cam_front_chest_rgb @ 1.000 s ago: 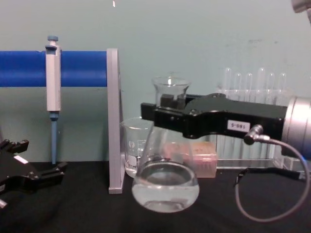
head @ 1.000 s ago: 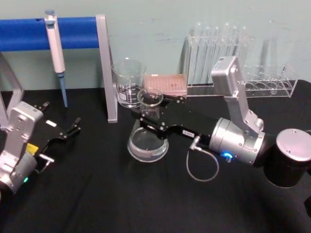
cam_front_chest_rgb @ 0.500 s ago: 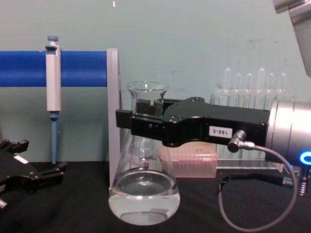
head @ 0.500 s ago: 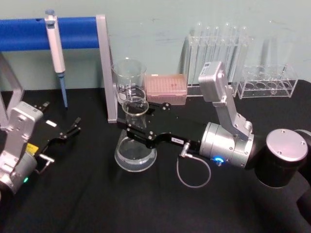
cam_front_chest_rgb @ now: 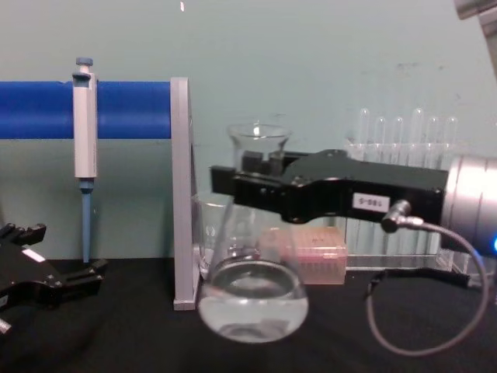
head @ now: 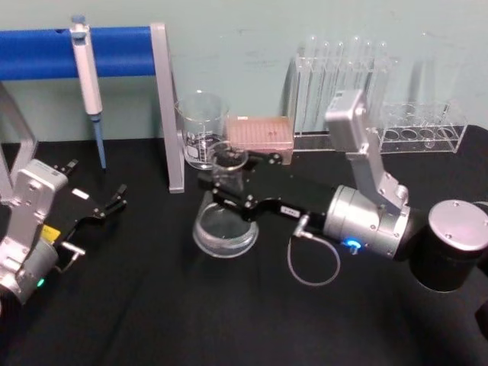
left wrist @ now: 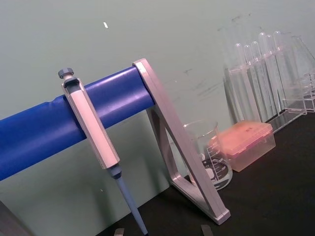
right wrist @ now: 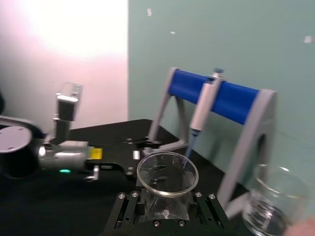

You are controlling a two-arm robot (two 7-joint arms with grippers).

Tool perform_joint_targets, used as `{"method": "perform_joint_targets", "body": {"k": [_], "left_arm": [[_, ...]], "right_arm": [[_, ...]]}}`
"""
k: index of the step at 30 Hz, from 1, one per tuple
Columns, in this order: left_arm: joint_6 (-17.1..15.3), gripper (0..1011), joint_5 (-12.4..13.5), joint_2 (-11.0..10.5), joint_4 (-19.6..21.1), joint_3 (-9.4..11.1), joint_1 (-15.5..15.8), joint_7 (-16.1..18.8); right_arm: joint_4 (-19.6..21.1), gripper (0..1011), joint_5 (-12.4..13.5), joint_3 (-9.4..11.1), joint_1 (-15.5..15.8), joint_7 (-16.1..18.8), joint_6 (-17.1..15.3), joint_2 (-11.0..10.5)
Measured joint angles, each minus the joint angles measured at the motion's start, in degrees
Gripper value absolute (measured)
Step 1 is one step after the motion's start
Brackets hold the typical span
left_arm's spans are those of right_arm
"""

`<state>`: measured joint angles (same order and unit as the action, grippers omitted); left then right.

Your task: Grasp the erlenmeyer flask with one hand, shake it three times, then place it back.

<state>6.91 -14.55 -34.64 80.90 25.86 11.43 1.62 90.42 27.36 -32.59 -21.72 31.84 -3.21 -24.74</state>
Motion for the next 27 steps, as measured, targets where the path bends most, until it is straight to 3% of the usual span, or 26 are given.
{"method": "perform_joint_targets", "body": {"k": [11, 27], "left_arm": [[0.0, 1001, 0.0, 0.0, 0.0, 0.0, 0.0, 0.0], [0.0, 1001, 0.0, 0.0, 0.0, 0.0, 0.0, 0.0]], "right_arm": [[0.31, 457, -0.44, 4.08, 1.74, -4.98, -0.06, -0.62], [1.87, 458, -1.87, 9.33, 4.7, -9.49, -0.84, -1.2]]}}
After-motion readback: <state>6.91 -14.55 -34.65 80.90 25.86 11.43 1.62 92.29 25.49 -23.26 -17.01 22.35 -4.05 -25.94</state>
